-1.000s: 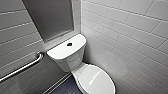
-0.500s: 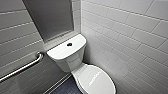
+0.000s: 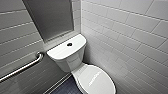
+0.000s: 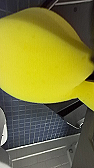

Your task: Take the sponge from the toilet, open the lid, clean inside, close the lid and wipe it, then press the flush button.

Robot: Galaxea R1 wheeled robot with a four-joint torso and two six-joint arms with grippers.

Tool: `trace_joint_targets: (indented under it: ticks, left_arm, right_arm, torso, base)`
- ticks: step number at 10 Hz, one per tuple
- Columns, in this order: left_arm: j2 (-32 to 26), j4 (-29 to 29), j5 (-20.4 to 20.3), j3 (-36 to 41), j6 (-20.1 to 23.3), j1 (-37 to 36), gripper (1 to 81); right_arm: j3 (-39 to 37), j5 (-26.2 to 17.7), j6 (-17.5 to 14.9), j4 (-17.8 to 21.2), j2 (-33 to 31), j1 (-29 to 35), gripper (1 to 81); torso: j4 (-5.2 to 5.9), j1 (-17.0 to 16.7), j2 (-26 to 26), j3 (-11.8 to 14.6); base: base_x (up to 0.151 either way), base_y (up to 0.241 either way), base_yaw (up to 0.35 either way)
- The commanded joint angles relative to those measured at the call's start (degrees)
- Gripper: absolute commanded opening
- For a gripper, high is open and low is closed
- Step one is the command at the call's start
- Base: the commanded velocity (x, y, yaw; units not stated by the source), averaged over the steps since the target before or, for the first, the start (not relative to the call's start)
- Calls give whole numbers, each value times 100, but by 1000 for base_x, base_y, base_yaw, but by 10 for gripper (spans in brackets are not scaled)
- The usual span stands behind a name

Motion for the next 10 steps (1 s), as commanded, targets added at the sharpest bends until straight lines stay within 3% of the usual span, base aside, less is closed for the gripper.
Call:
trace_joint_targets:
  ticks: [1, 5, 8, 9, 10]
  left_arm:
    - [112, -66, 415, 110, -144, -618, 811]
    - [410, -75, 433, -267, -344, -785, 811]
    - [753, -66, 433, -514, -671, -1005, 811]
    - [824, -66, 433, -532, -689, -1067, 811]
    - [895, -75, 424, -532, -698, -1154, 811]
  right_arm:
    - [91, -268, -8, -166, -189, -33, 10]
    - [91, -268, -8, -166, -154, -33, 10]
    - [82, -268, -8, -175, -137, -33, 10]
    - [73, -268, -8, -175, -137, -33, 10]
    - [65, -268, -8, -175, -119, -25, 10]
  torso:
    - [0, 0, 0, 0]
    - [0, 0, 0, 0]
    - [0, 0, 0, -424]
    - [0, 0, 0, -229]
    - [0, 2, 2, -325]
  base:
    - [0, 0, 0]
    - [0, 0, 0]
    - [0, 0, 0]
    - [0, 0, 0]
    - [0, 0, 0]
